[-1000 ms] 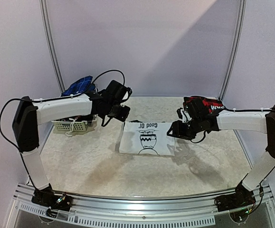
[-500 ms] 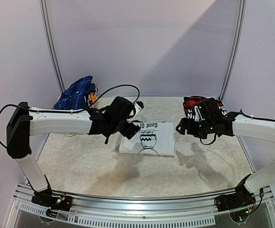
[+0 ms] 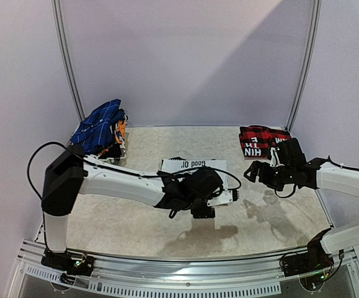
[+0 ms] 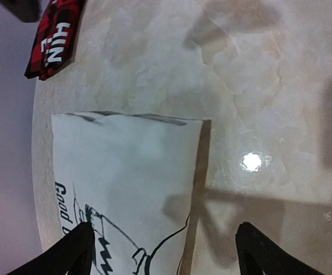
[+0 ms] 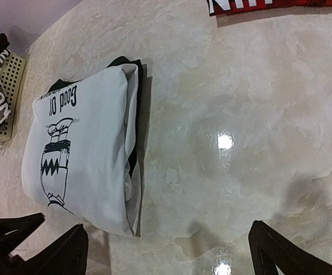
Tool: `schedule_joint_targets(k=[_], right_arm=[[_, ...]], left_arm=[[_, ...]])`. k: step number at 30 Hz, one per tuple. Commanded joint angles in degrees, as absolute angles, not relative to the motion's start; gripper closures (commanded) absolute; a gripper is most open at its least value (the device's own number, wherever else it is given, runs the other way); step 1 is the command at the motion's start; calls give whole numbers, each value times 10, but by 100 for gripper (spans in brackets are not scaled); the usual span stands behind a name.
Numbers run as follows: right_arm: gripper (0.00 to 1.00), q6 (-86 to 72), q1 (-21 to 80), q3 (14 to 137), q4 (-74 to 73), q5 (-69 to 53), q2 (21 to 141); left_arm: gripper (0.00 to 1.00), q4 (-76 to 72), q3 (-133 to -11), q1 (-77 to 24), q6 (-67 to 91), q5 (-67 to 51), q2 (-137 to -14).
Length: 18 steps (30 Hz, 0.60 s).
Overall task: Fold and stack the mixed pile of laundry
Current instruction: Pick up the square-folded T-shirt from the center of the board.
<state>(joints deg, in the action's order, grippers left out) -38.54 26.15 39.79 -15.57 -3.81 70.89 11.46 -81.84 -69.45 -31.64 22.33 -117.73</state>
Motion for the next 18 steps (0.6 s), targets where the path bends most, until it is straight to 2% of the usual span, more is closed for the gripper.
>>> schedule_joint_targets(k=[1, 6, 18], right_arm=[[1, -388, 247, 373, -145, -56, 686], [1, -385, 236, 360, -148, -60, 668], [1, -385, 217, 347, -156, -67, 656]], left_arm=[[14, 117, -853, -703, -356, 226, -1216], [18, 90, -869, -703, -363, 233, -1244], [37, 77, -919, -704, -370, 236, -1307]])
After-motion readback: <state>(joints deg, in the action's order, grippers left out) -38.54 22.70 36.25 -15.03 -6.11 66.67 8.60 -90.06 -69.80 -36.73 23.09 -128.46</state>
